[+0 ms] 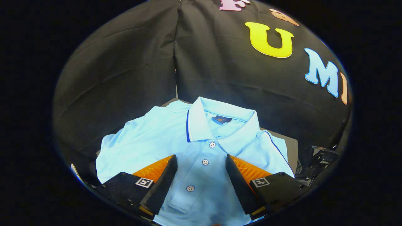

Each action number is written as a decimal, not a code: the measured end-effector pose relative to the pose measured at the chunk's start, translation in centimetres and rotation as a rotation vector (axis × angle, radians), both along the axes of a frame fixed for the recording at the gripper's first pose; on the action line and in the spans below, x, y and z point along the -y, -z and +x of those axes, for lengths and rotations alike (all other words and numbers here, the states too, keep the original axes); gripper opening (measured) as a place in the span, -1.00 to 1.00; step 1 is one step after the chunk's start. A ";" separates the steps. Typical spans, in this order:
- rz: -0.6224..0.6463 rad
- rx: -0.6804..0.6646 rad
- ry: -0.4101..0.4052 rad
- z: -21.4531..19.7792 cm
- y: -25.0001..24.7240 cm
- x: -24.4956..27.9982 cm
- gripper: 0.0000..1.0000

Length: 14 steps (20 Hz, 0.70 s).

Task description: Put the clothes into the washing machine and then close the washing machine lid.

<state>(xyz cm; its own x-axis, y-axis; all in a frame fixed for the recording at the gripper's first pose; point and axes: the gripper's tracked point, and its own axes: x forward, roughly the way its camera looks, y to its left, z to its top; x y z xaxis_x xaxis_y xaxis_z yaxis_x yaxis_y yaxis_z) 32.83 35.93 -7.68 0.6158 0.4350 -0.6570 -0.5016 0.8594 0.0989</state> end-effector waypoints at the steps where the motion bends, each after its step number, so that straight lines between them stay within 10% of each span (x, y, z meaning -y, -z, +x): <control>1: 0.004 0.010 -0.003 0.0 0.1 0.0 0.96; 10: 0.061 -0.009 -0.026 -0.4 0.2 -0.7 0.80; 12: 0.094 -0.040 -0.016 -0.6 0.0 -0.9 -0.14; 14: 0.085 -0.033 -0.047 -0.1 0.0 -0.7 -0.13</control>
<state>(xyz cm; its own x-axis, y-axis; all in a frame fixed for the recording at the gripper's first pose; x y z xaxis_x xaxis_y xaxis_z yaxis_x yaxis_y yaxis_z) 32.77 36.65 -7.72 0.5723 0.5176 -0.6361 -0.5364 0.8229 0.1871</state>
